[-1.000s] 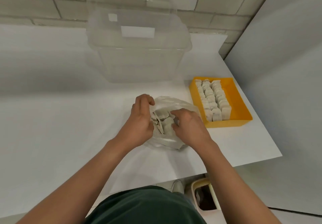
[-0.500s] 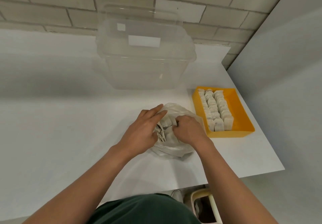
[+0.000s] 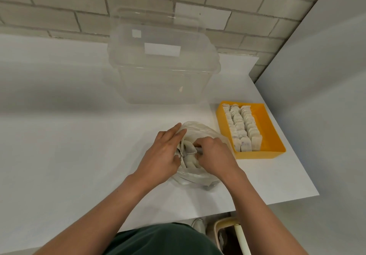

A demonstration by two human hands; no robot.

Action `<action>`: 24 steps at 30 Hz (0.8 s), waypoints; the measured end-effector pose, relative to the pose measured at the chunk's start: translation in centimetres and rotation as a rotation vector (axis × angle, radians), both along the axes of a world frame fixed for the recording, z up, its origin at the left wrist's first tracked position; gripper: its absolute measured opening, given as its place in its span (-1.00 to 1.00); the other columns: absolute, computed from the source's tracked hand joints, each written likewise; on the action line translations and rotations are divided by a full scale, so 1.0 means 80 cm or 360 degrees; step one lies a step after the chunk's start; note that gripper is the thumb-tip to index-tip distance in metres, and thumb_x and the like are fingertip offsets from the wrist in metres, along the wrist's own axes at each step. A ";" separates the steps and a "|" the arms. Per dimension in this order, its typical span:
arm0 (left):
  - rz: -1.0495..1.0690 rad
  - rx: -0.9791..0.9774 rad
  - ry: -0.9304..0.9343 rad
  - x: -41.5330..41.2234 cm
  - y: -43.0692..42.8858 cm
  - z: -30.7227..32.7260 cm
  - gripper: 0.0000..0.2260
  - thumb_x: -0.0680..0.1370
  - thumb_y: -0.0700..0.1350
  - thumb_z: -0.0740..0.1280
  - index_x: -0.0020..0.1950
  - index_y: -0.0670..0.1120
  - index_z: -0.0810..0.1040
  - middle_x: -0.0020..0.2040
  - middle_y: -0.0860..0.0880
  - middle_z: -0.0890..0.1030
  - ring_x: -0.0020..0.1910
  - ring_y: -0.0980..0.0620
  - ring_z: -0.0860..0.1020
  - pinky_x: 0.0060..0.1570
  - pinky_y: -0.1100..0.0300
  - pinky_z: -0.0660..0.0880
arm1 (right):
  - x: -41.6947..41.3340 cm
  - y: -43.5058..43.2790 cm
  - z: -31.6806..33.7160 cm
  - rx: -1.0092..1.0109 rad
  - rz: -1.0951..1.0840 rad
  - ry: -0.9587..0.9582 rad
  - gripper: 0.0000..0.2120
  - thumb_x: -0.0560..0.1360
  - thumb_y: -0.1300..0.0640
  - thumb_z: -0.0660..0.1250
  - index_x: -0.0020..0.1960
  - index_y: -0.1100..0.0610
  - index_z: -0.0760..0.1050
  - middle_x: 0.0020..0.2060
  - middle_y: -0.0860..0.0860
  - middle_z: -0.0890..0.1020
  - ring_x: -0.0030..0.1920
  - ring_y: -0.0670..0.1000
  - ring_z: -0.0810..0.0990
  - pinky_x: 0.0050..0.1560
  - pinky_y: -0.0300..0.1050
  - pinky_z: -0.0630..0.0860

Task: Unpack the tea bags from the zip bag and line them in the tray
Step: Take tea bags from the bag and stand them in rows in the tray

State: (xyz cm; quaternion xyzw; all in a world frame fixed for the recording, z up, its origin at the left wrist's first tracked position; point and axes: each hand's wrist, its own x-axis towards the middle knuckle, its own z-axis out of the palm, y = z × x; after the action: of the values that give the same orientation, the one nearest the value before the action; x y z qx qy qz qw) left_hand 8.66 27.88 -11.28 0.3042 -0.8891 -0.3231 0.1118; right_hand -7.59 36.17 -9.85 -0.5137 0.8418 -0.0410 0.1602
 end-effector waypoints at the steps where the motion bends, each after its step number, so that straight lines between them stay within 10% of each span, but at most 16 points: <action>1: 0.0023 -0.0011 -0.0009 0.000 -0.001 0.000 -0.31 0.59 -0.27 0.30 0.67 0.05 0.16 0.69 0.14 0.03 0.53 0.09 0.11 0.27 0.09 0.51 | 0.001 0.004 0.002 -0.0057 0.0005 0.0003 -0.75 0.51 0.19 0.29 0.12 -0.01 0.63 -0.05 0.04 0.71 0.00 0.16 0.62 -0.09 -0.04 0.54; 10: 0.0107 0.0277 0.0179 0.010 -0.004 0.015 -0.42 0.58 -0.07 0.43 0.55 0.22 0.34 0.64 0.16 0.12 0.57 0.15 0.06 0.33 0.31 0.16 | -0.016 0.029 0.034 -0.0644 -0.0370 -0.0779 -0.80 0.47 0.20 0.49 0.04 -0.04 0.70 -0.13 -0.20 0.73 -0.09 -0.16 0.69 0.02 -0.10 0.65; 16: 0.0267 0.0466 0.0743 0.019 0.005 0.050 -0.49 0.48 -0.07 0.57 0.38 0.19 0.51 0.38 0.21 0.46 0.35 0.25 0.46 0.25 0.36 0.47 | -0.019 0.037 0.059 -0.0855 -0.0576 -0.1430 -0.82 0.50 0.33 0.49 0.05 0.11 0.70 -0.10 0.08 0.75 -0.07 0.10 0.73 -0.04 -0.01 0.71; 24: 0.0346 0.0818 0.0669 0.017 0.012 0.059 -0.50 0.43 0.00 0.61 0.30 0.20 0.51 0.24 0.20 0.56 0.18 0.26 0.57 0.16 0.22 0.59 | -0.021 0.037 0.071 -0.0881 -0.0566 -0.1539 -0.82 0.50 0.33 0.49 0.07 0.14 0.68 -0.08 0.08 0.76 -0.07 0.04 0.73 -0.06 -0.09 0.69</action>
State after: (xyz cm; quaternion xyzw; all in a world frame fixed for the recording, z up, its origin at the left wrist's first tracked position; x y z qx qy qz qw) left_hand 10.04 28.85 -6.55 0.3421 -0.6987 -0.5782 0.2461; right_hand -9.29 39.15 -4.17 -0.3103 0.7043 -0.5155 0.3768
